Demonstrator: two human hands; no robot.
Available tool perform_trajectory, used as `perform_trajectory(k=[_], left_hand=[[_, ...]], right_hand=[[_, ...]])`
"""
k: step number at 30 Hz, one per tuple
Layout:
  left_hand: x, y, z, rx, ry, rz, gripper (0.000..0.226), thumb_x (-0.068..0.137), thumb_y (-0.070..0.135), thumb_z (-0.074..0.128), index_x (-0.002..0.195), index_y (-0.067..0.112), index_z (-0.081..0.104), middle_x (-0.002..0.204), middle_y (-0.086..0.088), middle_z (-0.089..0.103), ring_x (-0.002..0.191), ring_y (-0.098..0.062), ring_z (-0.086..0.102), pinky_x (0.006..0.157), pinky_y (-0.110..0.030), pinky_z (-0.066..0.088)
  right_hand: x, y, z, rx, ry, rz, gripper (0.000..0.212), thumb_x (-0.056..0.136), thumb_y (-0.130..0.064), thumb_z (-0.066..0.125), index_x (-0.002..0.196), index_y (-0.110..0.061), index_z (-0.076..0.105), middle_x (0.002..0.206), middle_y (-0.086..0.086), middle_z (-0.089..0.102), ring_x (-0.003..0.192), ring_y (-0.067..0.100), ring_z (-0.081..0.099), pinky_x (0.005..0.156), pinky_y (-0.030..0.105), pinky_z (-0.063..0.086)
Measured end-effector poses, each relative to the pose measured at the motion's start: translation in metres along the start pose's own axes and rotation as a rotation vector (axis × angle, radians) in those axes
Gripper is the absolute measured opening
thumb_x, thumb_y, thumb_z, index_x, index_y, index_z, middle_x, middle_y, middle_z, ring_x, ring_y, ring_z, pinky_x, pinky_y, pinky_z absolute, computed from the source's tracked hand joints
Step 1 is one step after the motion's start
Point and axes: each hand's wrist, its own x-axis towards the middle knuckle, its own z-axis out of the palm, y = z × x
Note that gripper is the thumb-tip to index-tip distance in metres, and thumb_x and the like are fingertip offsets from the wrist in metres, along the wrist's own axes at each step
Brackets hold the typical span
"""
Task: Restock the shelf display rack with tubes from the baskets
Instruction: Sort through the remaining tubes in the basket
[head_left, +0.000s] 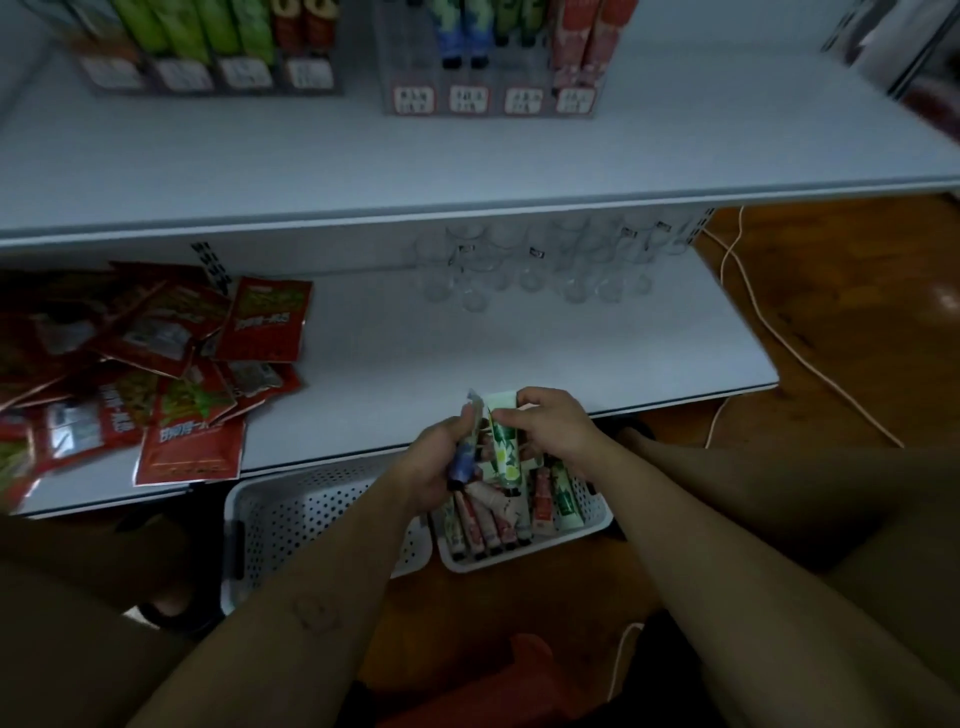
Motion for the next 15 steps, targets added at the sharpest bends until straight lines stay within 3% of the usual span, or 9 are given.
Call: perform_trajectory(k=[1, 3, 5, 7, 9, 10, 12, 15], left_hand=[[-0.003, 0.0, -0.003, 0.045, 0.036, 0.02, 0.044, 0.097, 0.041, 0.047, 0.119, 0.004, 0.058, 0.109, -0.017, 0.066, 0.09, -0.028, 0.062, 0.08, -0.042, 0.051], [-0.011, -0.001, -0.007, 0.142, 0.13, 0.053, 0.045, 0.097, 0.038, 0.048, 0.124, 0.003, 0.056, 0.122, -0.017, 0.06, 0.104, -0.031, 0.059, 0.091, -0.044, 0.049], [-0.017, -0.005, -0.01, 0.277, 0.223, 0.103, 0.042, 0.097, 0.037, 0.048, 0.116, 0.002, 0.06, 0.108, -0.018, 0.064, 0.09, -0.032, 0.061, 0.08, -0.042, 0.053], [-0.023, -0.01, -0.013, 0.553, 0.31, 0.18, 0.035, 0.099, 0.035, 0.045, 0.104, 0.005, 0.062, 0.084, -0.016, 0.058, 0.068, -0.026, 0.052, 0.063, -0.034, 0.046], [-0.025, -0.016, -0.015, 0.885, 0.357, 0.216, 0.034, 0.101, 0.033, 0.042, 0.101, 0.005, 0.062, 0.074, -0.013, 0.053, 0.06, -0.022, 0.047, 0.057, -0.027, 0.038], [-0.026, -0.019, -0.014, 0.988, 0.362, 0.222, 0.034, 0.101, 0.031, 0.041, 0.103, 0.004, 0.061, 0.073, -0.011, 0.052, 0.059, -0.02, 0.046, 0.055, -0.026, 0.037], [-0.023, -0.025, -0.012, 1.067, 0.354, 0.229, 0.028, 0.102, 0.027, 0.039, 0.108, 0.005, 0.054, 0.077, -0.008, 0.053, 0.058, -0.015, 0.046, 0.053, -0.025, 0.035], [-0.014, -0.033, -0.007, 1.111, 0.274, 0.24, 0.012, 0.101, 0.018, 0.038, 0.106, 0.009, 0.045, 0.07, -0.002, 0.047, 0.053, -0.012, 0.039, 0.052, -0.025, 0.031]], right_hand=[[-0.003, -0.002, 0.0, -0.006, 0.001, -0.017, 0.03, 0.078, -0.036, 0.075, 0.073, -0.014, 0.056, 0.085, 0.017, 0.062, 0.071, 0.024, 0.059, 0.061, 0.037, 0.049], [-0.007, -0.003, -0.002, -0.057, 0.017, -0.022, 0.033, 0.076, -0.039, 0.075, 0.074, -0.014, 0.054, 0.091, 0.015, 0.061, 0.077, 0.027, 0.06, 0.063, 0.04, 0.05], [-0.012, 0.0, -0.003, -0.117, 0.027, -0.012, 0.035, 0.082, -0.035, 0.073, 0.076, -0.009, 0.05, 0.091, 0.018, 0.057, 0.08, 0.032, 0.058, 0.063, 0.043, 0.052], [-0.016, 0.008, -0.006, -0.202, 0.024, -0.008, 0.036, 0.087, -0.03, 0.069, 0.076, -0.009, 0.042, 0.083, 0.015, 0.043, 0.072, 0.028, 0.048, 0.054, 0.038, 0.044], [-0.014, 0.02, -0.011, -0.302, 0.044, 0.0, 0.039, 0.087, -0.031, 0.068, 0.071, -0.011, 0.039, 0.076, 0.011, 0.039, 0.069, 0.027, 0.044, 0.063, 0.046, 0.045], [-0.013, 0.025, -0.013, -0.351, 0.067, 0.007, 0.041, 0.087, -0.031, 0.068, 0.067, -0.012, 0.037, 0.071, 0.01, 0.037, 0.067, 0.027, 0.043, 0.066, 0.043, 0.046], [-0.01, 0.038, -0.02, -0.412, 0.106, 0.025, 0.043, 0.087, -0.03, 0.068, 0.064, -0.014, 0.035, 0.065, 0.008, 0.036, 0.063, 0.024, 0.043, 0.067, 0.04, 0.047], [-0.002, 0.054, -0.027, -0.422, 0.159, 0.069, 0.039, 0.085, -0.029, 0.07, 0.066, -0.012, 0.04, 0.064, 0.009, 0.043, 0.064, 0.025, 0.049, 0.069, 0.046, 0.053]])
